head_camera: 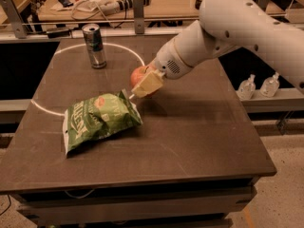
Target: Move apple near green jalapeno chip bag
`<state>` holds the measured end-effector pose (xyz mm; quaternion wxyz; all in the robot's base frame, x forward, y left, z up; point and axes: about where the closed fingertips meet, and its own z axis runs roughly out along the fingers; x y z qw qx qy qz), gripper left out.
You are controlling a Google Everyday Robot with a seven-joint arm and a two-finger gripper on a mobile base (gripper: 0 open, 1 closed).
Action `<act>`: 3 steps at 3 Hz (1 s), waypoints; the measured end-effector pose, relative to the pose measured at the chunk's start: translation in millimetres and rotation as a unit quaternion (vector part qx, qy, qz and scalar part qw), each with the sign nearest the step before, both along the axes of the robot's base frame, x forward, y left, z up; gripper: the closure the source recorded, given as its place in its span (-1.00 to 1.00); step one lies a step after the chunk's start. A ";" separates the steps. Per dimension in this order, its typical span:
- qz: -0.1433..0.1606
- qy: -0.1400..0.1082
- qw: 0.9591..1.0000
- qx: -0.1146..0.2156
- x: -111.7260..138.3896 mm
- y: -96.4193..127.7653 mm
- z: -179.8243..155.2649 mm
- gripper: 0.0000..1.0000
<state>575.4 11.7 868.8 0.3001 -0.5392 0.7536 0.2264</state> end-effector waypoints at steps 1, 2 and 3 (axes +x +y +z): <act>-0.010 0.014 1.000 0.000 -5.4 10.8 -13.6 1.00; -0.025 0.027 0.999 0.015 -12.0 17.1 -22.4 1.00; -0.023 0.027 0.999 0.014 -12.4 18.6 -23.0 0.65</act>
Offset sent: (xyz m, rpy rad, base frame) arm -0.0190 0.0211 -0.0329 0.0746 0.0855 -0.0991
